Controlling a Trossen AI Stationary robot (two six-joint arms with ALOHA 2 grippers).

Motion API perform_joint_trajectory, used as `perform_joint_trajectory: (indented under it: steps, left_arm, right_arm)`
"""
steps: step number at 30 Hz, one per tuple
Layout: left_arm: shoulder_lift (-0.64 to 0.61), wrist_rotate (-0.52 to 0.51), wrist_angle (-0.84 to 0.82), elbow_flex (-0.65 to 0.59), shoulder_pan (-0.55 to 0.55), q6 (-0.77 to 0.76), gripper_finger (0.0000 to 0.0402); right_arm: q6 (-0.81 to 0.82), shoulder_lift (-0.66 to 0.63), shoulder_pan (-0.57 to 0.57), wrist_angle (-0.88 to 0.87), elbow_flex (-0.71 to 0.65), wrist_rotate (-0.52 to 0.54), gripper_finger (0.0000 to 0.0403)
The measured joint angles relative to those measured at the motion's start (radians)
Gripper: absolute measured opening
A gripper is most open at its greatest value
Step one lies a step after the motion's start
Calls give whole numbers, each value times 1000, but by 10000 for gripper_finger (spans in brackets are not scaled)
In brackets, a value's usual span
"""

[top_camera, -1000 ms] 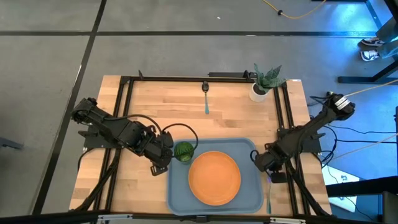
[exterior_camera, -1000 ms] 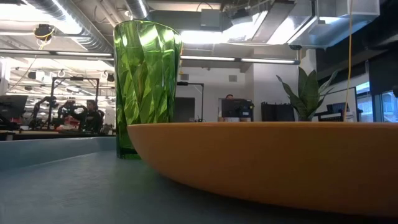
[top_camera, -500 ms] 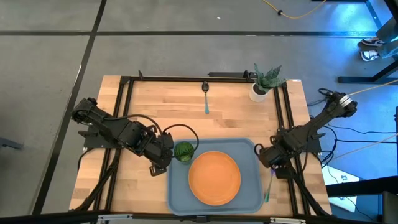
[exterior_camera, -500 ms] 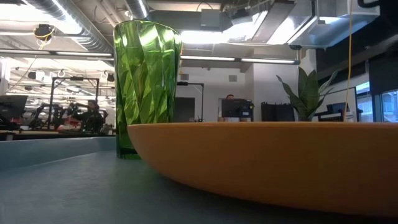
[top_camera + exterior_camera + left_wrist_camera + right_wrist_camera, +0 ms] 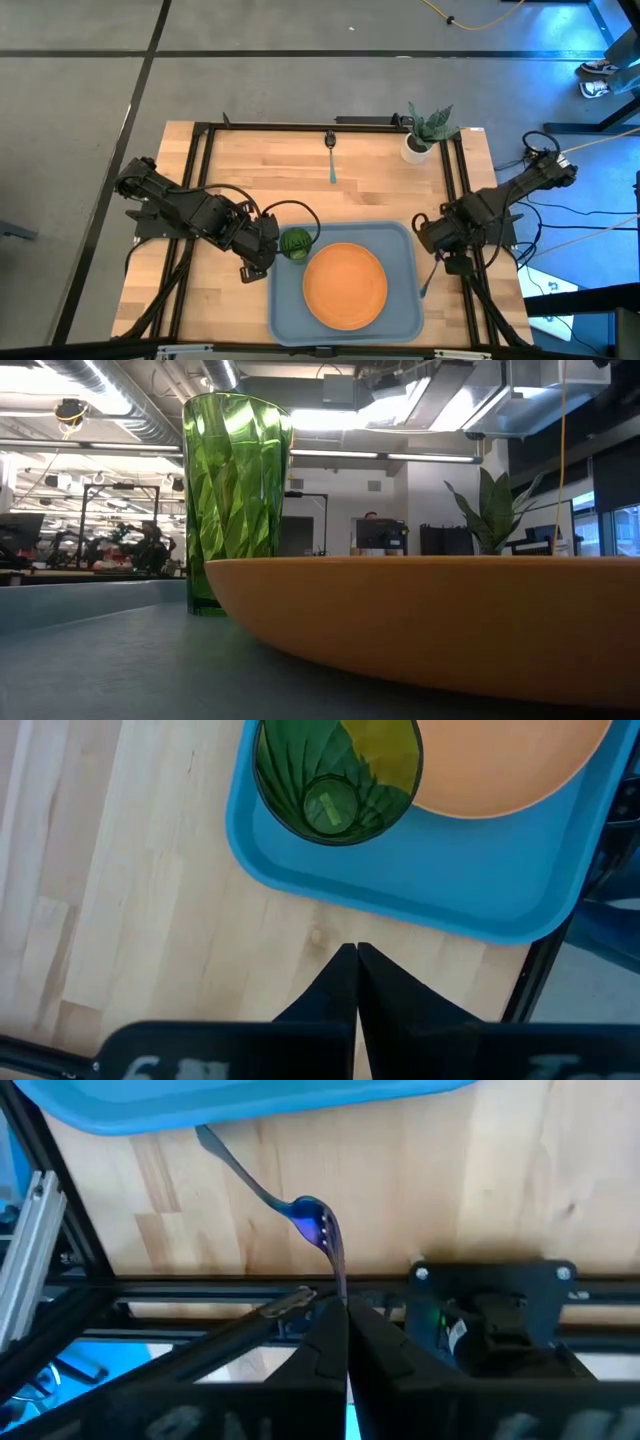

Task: Pick and place plate/cup/fork/spoon on tray
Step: Put the green fork on the right side of the gray serving tray

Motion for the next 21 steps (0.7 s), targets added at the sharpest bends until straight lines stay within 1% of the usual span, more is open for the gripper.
perform_joint_trajectory:
  steps: [2, 7, 15, 21]
  left_arm:
    - [0, 0, 0, 0, 0, 0, 0]
    - [0, 0, 0, 0, -2, 3, 0]
    - [0, -4, 0, 0, -11, 26, 0]
    - [0, -4, 0, 0, -11, 26, 0]
  right_arm:
    - [-2, 0, -12, -26, 30, 1, 0]
    - [-26, 2, -42, -20, 91, 1, 0]
    - [-59, 9, -97, -18, 122, -2, 0]
    - [-194, 79, -146, -1, 123, -57, 0]
